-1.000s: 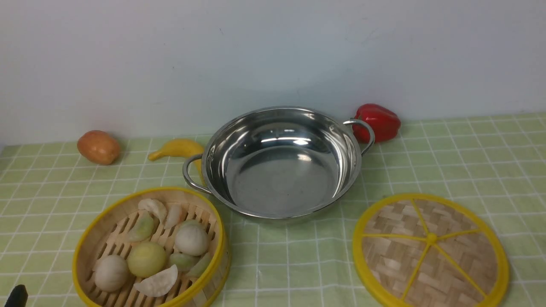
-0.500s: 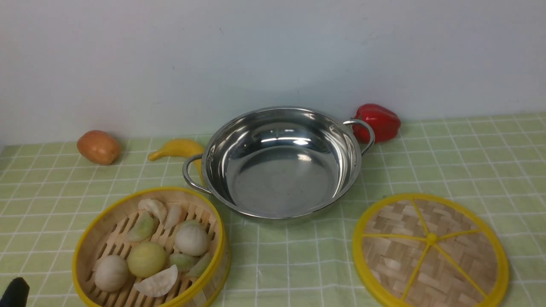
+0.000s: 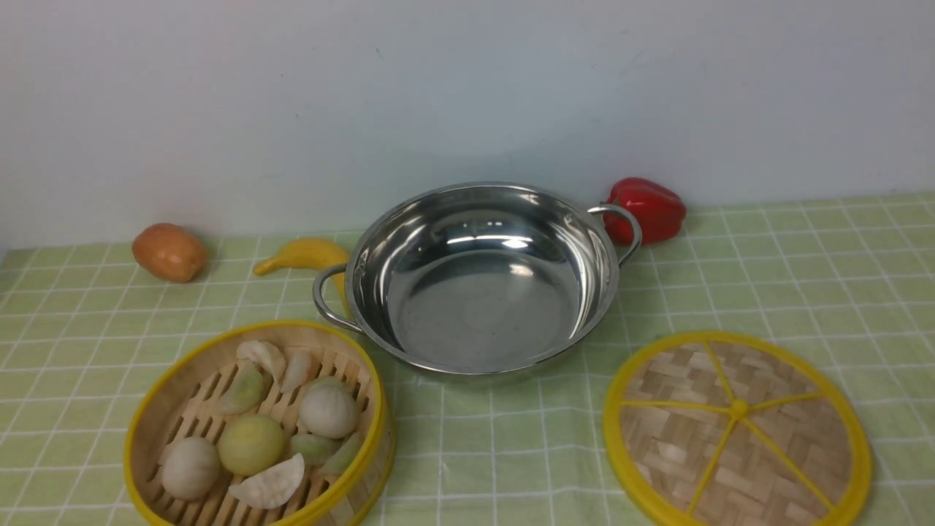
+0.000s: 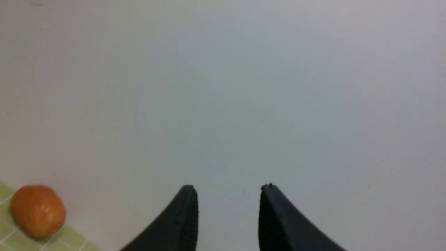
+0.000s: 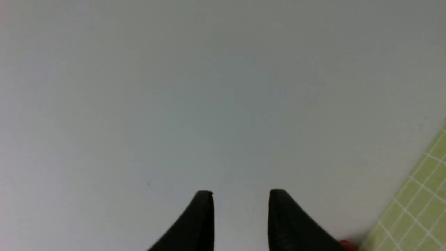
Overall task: Place the steamer in the pot on the green tablecloth, and put the lid on the steamer.
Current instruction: 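Grasp the rim of the steamer basket holding the buns with the left gripper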
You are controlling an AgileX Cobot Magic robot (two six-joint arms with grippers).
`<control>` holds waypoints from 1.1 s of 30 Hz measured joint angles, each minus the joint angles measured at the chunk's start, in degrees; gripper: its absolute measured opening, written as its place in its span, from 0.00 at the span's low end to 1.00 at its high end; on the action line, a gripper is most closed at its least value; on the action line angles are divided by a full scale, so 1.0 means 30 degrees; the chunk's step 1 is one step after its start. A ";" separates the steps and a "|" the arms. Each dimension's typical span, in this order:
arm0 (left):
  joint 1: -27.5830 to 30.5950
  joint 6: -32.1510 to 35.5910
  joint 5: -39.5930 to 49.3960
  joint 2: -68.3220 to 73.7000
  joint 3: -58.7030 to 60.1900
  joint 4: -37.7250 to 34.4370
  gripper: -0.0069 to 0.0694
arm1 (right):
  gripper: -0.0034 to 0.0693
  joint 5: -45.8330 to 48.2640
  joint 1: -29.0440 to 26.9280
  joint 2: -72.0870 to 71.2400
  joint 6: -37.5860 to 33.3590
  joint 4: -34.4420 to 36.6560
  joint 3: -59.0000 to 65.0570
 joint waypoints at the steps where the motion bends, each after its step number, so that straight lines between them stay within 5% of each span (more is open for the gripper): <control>1: 0.0000 -0.0443 -0.1791 0.0000 0.0000 0.0019 0.41 | 0.38 -0.0812 0.0000 0.0000 0.0890 0.0070 0.0000; 6: 0.0000 0.0252 -0.5047 0.0579 -0.2346 0.0691 0.41 | 0.38 -0.5931 0.0000 0.0082 0.0878 -0.2508 -0.1848; 10: 0.0000 0.2835 -0.2910 0.2798 -0.6336 0.0964 0.41 | 0.38 -0.7361 0.0000 0.1620 -0.2089 -0.6226 -0.5274; 16: 0.0000 0.7614 0.5542 0.8067 -1.1462 0.1026 0.41 | 0.38 0.0678 0.0000 0.6576 -0.4017 -0.9688 -1.0876; 17: 0.0000 0.8748 0.9615 1.0755 -1.2834 0.1026 0.41 | 0.38 0.6420 0.0000 0.8976 -0.3997 -0.9929 -1.2628; 24: 0.0061 0.9257 1.7204 1.8448 -1.5806 0.2046 0.41 | 0.38 1.6350 0.0000 1.4336 -0.6494 -0.9845 -1.4375; 33: 0.3067 0.8214 2.1982 2.6885 -1.9663 0.3395 0.41 | 0.38 1.8933 0.0000 1.7604 -1.2176 -0.6584 -1.4463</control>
